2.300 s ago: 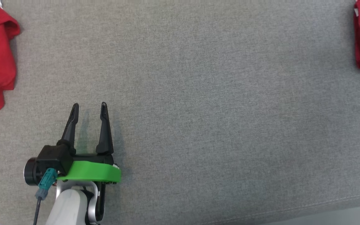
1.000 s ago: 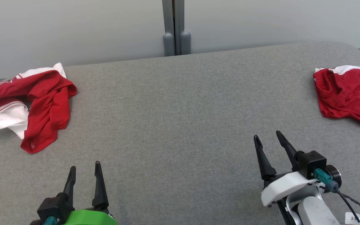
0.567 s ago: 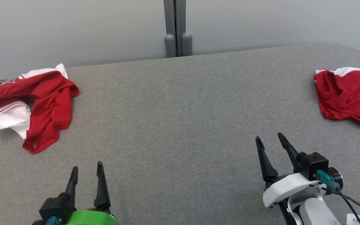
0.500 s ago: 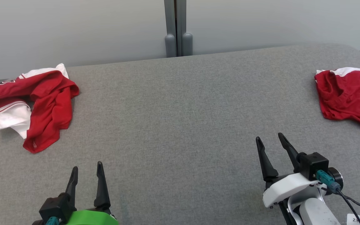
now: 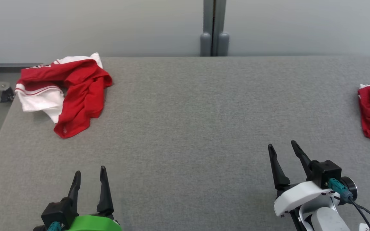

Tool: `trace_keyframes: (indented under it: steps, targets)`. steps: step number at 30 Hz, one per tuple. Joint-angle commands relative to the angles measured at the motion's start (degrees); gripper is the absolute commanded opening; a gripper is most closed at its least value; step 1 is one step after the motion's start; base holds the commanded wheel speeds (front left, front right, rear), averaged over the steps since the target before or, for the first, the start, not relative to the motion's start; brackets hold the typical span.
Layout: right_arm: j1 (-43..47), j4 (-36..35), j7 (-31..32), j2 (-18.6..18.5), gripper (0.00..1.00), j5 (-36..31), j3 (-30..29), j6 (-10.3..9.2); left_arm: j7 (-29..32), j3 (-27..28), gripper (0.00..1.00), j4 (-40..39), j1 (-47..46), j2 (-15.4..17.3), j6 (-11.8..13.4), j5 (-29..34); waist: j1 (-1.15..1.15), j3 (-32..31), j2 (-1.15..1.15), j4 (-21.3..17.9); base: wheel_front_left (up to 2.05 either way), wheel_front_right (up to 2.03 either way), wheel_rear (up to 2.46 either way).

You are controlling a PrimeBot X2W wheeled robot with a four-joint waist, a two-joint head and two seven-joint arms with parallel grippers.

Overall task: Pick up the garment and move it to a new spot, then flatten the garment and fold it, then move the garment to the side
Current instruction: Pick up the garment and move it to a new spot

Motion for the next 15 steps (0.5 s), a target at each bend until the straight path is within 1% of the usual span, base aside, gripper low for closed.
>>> trace_keyframes:
  steps: [1, 5, 9, 13, 15]
  targets:
    - [0.52, -0.20, -0.16, -0.06, 1.00, 0.23, 0.55, -0.08, -0.02, 0.54, 1.00, 0.20, -0.22, 0.25, -0.24, 0.30, 0.00, -0.63, 0.00, 8.01, 0.00, 0.00, 0.00]
    - [0.69, 0.06, -0.16, -0.10, 1.00, 0.95, 1.66, -0.08, -0.03, 1.10, 1.00, 0.01, 0.81, 0.25, -0.20, 0.64, 0.00, -1.13, 0.00, 14.27, 0.00, 0.00, 0.00]
    - [0.90, 0.60, -0.16, -0.09, 1.00, 1.58, 3.20, -0.08, -0.03, 1.68, 1.00, 0.01, 1.97, 0.23, -0.21, 0.80, 0.00, -1.62, 0.00, 19.11, 0.00, 0.00, 0.00]
    - [0.56, 0.93, -0.16, -0.10, 1.00, 1.75, 4.24, -0.08, -0.02, 2.10, 1.00, -0.16, 2.86, 0.22, -0.11, 0.61, 0.00, -1.73, 0.00, 21.87, 0.00, 0.00, 0.00]
    - [0.32, 0.92, -0.16, -0.11, 1.00, 1.78, 4.65, -0.08, -0.03, 2.31, 1.00, -0.41, 3.17, 0.22, -0.20, 0.54, 0.00, -1.67, 0.00, 22.44, 0.00, 0.00, 0.00]
